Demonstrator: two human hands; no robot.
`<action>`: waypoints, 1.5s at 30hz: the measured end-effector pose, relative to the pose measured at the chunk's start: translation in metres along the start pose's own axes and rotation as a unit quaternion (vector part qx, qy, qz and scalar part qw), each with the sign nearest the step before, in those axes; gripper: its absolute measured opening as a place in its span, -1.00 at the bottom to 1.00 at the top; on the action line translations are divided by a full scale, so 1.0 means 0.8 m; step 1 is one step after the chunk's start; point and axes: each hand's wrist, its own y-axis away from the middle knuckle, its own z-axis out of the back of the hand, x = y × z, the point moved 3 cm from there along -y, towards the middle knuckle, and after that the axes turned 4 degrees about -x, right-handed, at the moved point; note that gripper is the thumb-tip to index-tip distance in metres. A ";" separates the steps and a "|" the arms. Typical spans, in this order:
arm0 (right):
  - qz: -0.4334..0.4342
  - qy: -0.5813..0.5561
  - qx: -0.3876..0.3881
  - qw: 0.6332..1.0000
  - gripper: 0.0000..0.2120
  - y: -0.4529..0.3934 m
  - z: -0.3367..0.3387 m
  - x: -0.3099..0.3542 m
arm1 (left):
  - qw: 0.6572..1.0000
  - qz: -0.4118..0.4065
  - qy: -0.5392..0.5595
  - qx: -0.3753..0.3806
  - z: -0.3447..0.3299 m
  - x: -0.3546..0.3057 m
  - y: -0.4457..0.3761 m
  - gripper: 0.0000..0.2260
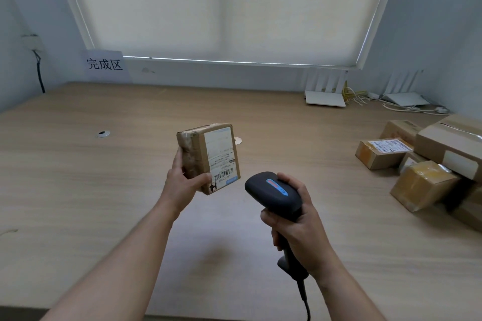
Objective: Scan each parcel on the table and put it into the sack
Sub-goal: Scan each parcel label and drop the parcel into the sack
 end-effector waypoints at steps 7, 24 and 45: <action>0.005 -0.001 0.007 1.000 -0.39 -0.002 -0.066 -0.007 | 0.998 0.018 -0.059 -0.025 0.074 0.038 0.017 -0.07; 0.010 -0.029 0.203 0.979 -0.34 0.059 -0.188 -0.009 | 0.958 0.061 -0.124 -0.252 0.216 0.052 0.216 -0.10; 0.044 -0.067 0.392 0.916 -0.36 0.130 -0.493 0.021 | 0.845 0.048 -0.221 -0.485 0.517 0.028 0.332 -0.10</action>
